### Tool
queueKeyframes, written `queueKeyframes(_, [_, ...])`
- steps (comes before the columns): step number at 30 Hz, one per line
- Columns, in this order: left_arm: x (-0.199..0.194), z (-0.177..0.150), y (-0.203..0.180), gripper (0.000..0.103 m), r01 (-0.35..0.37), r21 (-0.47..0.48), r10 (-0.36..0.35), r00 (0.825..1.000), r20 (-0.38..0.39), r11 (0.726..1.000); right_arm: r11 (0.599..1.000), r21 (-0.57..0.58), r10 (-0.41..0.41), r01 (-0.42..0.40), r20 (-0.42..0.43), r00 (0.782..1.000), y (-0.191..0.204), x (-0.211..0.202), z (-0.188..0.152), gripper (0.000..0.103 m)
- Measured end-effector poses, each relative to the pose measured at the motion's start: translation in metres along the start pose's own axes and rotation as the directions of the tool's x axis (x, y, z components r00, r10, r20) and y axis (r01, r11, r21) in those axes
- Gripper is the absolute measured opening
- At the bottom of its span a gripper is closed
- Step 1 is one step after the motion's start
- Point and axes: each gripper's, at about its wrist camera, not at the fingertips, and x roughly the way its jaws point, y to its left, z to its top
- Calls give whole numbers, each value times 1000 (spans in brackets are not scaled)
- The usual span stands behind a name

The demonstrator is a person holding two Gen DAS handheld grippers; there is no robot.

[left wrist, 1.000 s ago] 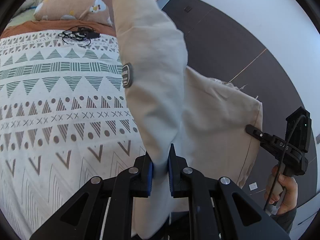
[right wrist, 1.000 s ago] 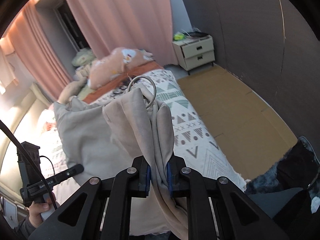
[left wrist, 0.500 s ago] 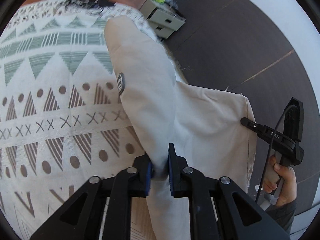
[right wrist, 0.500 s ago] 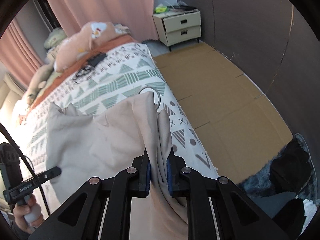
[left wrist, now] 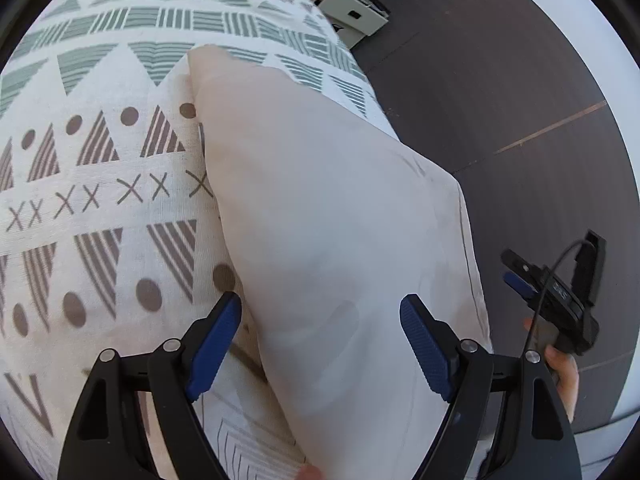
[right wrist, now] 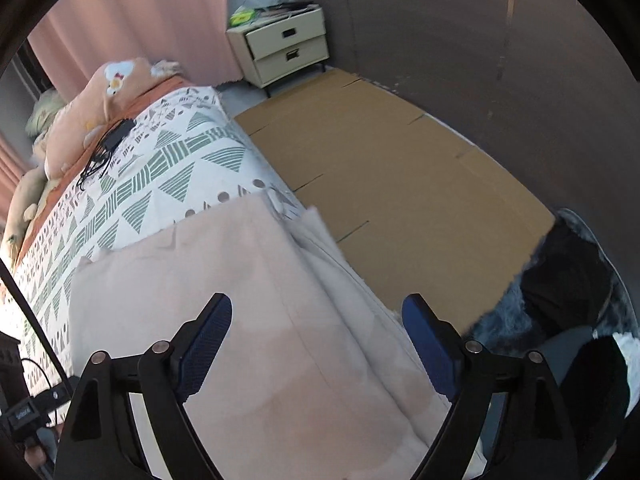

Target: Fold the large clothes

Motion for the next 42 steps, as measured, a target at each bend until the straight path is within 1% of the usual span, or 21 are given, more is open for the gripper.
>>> queueKeyframes(4, [-6, -12, -1, 82, 13, 38, -13, 1000, -6, 999, 1000, 11, -1, 0, 19, 1000, -20, -36, -42, 86])
queueKeyframes(6, [-9, -24, -4, 82, 16, 51, -15, 1000, -10, 999, 999, 43, 3, -4, 18, 1000, -33, -51, -64, 86])
queueKeyframes(8, [-11, -34, -4, 82, 26, 54, -25, 1000, -15, 998, 997, 80, 0, -3, 35, 999, -45, -68, -87, 86])
queueKeyframes(9, [-13, -37, -4, 82, 26, 58, -25, 1000, -17, 998, 995, 95, -5, 1, 43, 999, -54, -66, -93, 86])
queueKeyframes(10, [-12, -38, -3, 82, 21, 65, -20, 1000, -18, 998, 993, 116, -16, 9, 59, 998, -60, -73, -103, 86])
queueKeyframes(14, [-13, -54, -5, 82, 16, 74, -14, 1000, -20, 997, 982, 189, -29, 9, 102, 994, -70, -92, -133, 86])
queueKeyframes(18, [-10, -68, -6, 82, 19, 84, -16, 999, -37, 996, 962, 272, -9, -15, 86, 996, -82, -92, -160, 86])
queueKeyframes(21, [-8, -78, -7, 82, 24, 89, -20, 999, -45, 996, 945, 324, 20, -41, 69, 997, -91, -84, -169, 85])
queueKeyframes(22, [-7, -81, -7, 82, 33, 87, -29, 998, -47, 996, 939, 338, 43, -61, 60, 997, -93, -78, -170, 80])
queueKeyframes(23, [-4, -82, -8, 81, 40, 85, -35, 998, -52, 996, 932, 354, 67, -77, 41, 997, -95, -70, -172, 70])
queueKeyframes(24, [0, -83, -8, 80, 51, 80, -46, 997, -62, 996, 927, 364, 90, -92, 22, 996, -98, -62, -167, 63])
queueKeyframes(26, [4, -84, -9, 76, 53, 77, -47, 996, -76, 996, 914, 386, 135, -124, -2, 991, -102, -42, -160, 25])
queueKeyframes(27, [5, -83, -11, 75, 51, 79, -45, 996, -77, 996, 909, 394, 151, -139, 2, 989, -105, -38, -156, 20])
queueKeyframes(28, [4, -84, -12, 75, 54, 82, -47, 996, -77, 995, 911, 392, 135, -128, 9, 991, -107, -36, -151, 17])
queueKeyframes(31, [5, -82, -15, 75, 60, 75, -53, 995, -85, 995, 921, 376, 97, -105, 40, 995, -110, -41, -139, 12])
queueKeyframes(33, [10, -80, -17, 75, 64, 66, -58, 994, -89, 996, 918, 384, 94, -102, 39, 995, -114, -41, -133, 12])
queueKeyframes(36, [13, -80, -20, 75, 56, 67, -50, 995, -83, 996, 908, 405, 108, -104, 13, 994, -123, -38, -127, 12])
queueKeyframes(39, [15, -84, -22, 75, 57, 66, -52, 995, -80, 996, 894, 431, 131, -126, 18, 991, -124, -44, -130, 18])
queueKeyframes(40, [15, -84, -22, 75, 59, 65, -53, 995, -81, 996, 886, 442, 145, -139, 19, 989, -124, -44, -133, 23])
queueKeyframes(41, [15, -84, -22, 75, 60, 63, -54, 995, -81, 996, 873, 461, 171, -162, 23, 985, -129, -44, -136, 36])
queueKeyframes(42, [15, -84, -22, 75, 59, 63, -54, 995, -80, 996, 862, 475, 187, -177, 28, 982, -126, -37, -144, 46])
